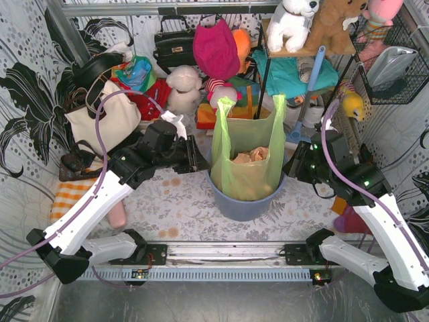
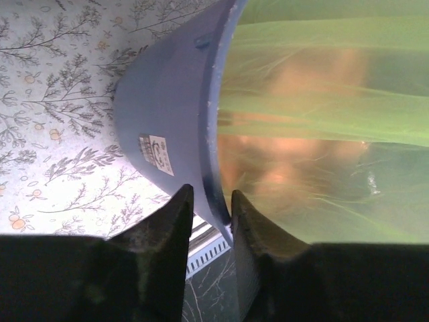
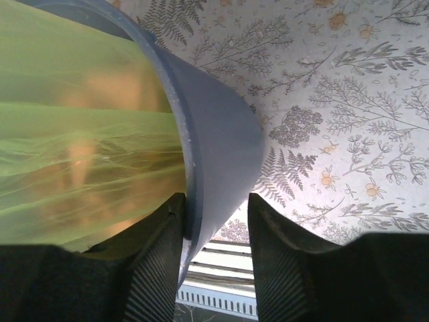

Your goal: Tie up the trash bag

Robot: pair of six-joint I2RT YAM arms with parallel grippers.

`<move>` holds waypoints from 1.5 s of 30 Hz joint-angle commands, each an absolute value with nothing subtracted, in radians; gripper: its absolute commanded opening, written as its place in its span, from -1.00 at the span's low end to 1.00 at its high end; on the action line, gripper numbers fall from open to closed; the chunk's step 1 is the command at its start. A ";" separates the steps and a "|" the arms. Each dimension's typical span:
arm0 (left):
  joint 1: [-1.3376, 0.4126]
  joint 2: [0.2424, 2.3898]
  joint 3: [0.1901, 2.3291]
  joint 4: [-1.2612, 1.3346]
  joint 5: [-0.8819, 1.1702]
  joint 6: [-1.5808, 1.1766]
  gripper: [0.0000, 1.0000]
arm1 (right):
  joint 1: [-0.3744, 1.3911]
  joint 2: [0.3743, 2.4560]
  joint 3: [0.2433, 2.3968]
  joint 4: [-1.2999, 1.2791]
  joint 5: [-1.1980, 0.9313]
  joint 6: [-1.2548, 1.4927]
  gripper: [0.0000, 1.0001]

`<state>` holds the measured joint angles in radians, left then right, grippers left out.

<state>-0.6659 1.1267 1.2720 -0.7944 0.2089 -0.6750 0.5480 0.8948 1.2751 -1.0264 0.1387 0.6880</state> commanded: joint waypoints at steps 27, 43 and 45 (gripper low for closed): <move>-0.673 1.050 1.368 -0.999 -0.004 -0.642 -0.79 | 0.597 1.052 1.187 -0.686 -0.122 0.717 -0.94; -0.657 1.040 1.496 -1.086 -0.131 -0.618 -0.13 | 0.597 1.168 1.739 -1.006 0.144 0.538 -0.12; -0.654 1.037 1.553 -1.113 -0.204 -0.611 -0.13 | 0.597 1.215 1.862 -1.037 0.127 0.512 -0.12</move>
<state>-0.6643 1.0512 1.4406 -1.0790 -0.0750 -0.6449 0.5945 1.1545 1.6806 -0.9398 0.0940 0.5983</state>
